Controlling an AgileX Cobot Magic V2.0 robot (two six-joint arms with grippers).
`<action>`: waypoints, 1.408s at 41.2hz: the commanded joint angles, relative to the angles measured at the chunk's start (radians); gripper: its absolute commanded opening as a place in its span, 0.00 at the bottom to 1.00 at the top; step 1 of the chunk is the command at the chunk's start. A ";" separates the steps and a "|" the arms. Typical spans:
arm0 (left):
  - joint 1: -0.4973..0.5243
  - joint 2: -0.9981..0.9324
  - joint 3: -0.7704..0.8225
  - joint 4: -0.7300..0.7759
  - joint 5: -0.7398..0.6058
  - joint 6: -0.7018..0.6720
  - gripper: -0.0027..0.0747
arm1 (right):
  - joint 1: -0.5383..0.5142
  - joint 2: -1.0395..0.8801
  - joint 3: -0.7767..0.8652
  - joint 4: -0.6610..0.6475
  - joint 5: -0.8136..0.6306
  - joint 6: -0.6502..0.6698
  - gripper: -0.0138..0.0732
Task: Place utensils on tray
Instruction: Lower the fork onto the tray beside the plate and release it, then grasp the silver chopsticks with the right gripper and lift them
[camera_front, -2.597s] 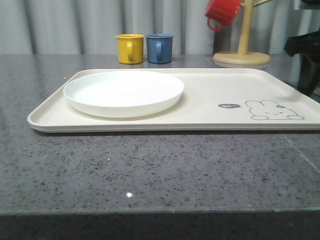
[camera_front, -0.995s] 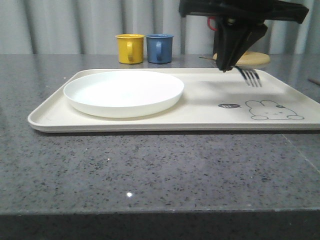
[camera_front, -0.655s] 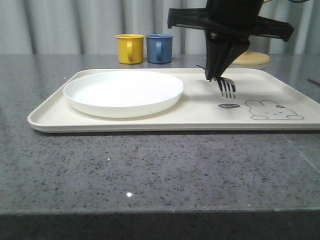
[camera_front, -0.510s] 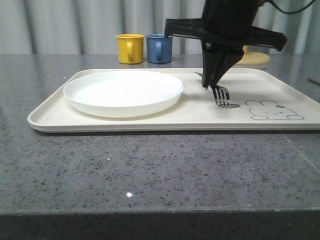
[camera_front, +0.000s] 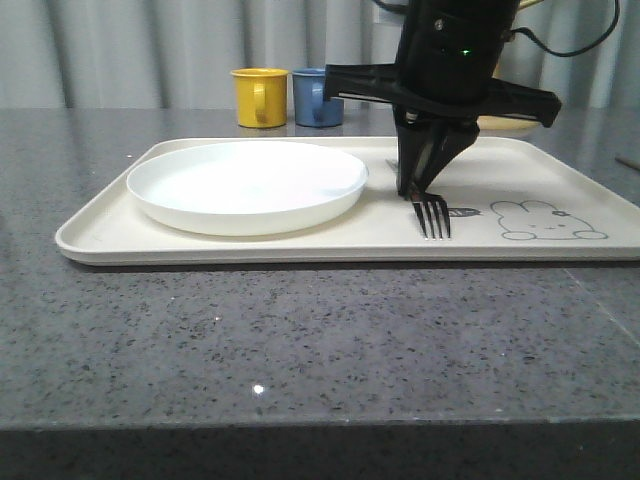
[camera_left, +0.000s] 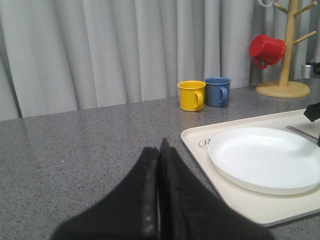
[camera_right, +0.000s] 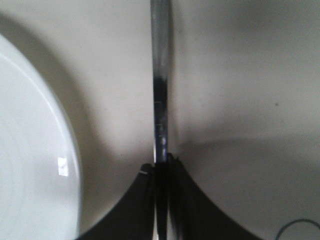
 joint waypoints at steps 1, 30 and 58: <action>0.000 0.013 -0.027 -0.011 -0.082 -0.011 0.01 | 0.000 -0.042 -0.032 0.003 -0.023 0.003 0.40; 0.000 0.013 -0.027 -0.011 -0.082 -0.011 0.01 | -0.222 -0.201 -0.075 -0.069 0.173 -0.247 0.58; 0.000 0.013 -0.027 -0.011 -0.082 -0.011 0.01 | -0.582 -0.227 0.107 0.044 0.154 -0.620 0.58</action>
